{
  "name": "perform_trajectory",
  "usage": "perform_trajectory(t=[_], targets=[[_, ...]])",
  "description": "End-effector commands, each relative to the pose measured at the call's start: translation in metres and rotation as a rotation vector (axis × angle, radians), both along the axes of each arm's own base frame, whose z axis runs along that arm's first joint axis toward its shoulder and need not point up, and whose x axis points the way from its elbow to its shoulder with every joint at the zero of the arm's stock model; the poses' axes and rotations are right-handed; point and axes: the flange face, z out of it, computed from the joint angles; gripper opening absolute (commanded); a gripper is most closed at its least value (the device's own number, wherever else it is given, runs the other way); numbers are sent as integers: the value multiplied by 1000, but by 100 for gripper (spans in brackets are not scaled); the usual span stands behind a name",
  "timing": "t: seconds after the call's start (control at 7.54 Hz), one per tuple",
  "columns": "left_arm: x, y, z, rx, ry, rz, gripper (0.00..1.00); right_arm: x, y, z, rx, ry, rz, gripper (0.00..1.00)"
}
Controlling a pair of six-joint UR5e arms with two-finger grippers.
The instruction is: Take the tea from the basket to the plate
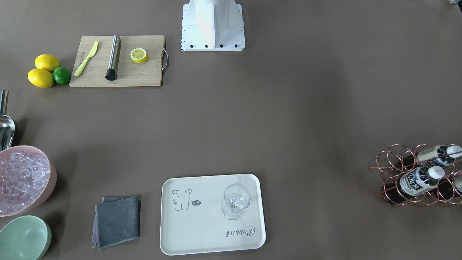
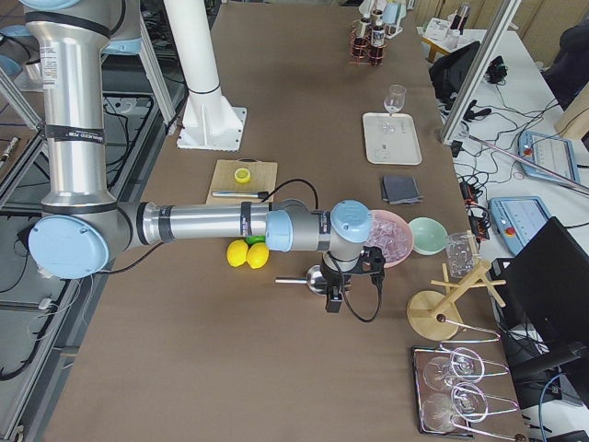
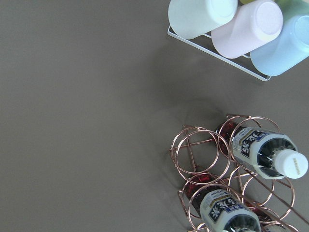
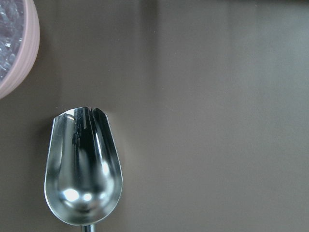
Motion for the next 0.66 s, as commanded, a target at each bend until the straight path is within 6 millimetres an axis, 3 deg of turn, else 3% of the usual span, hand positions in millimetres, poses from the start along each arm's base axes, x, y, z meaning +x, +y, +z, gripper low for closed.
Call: perform_trajectory(t=[0.0, 0.27, 0.53], targets=[[31, -41, -35, -64, 1, -47, 99, 0, -1, 0, 0, 0, -1, 100], [33, -74, -52, -106, 6, -91, 98, -1, -1, -1, 1, 0, -1, 100], [36, -84, -67, -112, 7, -112, 98, -2, -1, -1, 1, 0, -3, 100]])
